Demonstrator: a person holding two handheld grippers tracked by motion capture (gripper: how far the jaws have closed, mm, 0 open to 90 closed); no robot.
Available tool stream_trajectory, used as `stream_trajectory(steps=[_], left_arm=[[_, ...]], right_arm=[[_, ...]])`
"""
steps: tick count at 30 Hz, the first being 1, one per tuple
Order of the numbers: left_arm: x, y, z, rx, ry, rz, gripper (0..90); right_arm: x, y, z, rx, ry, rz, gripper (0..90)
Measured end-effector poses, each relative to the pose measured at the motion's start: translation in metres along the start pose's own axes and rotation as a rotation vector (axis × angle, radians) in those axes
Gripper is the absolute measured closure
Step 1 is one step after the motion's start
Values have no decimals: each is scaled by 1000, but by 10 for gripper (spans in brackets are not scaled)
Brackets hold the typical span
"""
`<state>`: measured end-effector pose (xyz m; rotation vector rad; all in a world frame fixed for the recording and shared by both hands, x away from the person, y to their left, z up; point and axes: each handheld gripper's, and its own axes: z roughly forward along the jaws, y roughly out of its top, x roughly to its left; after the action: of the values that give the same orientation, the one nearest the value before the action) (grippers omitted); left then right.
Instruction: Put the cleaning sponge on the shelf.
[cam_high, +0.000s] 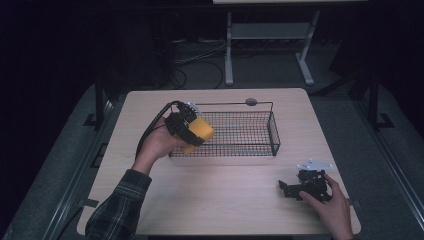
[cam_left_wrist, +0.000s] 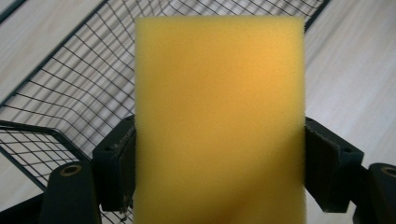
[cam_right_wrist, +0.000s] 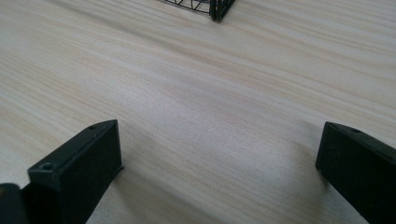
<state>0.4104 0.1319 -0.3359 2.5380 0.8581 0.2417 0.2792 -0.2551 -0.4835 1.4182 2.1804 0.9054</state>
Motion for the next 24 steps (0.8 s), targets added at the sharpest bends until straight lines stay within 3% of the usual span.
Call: stream_trajectory(steps=[24], left_arm=[[48, 7, 31, -1, 72, -110, 234]], right_arm=[[0, 0, 0, 1, 1, 0, 0]])
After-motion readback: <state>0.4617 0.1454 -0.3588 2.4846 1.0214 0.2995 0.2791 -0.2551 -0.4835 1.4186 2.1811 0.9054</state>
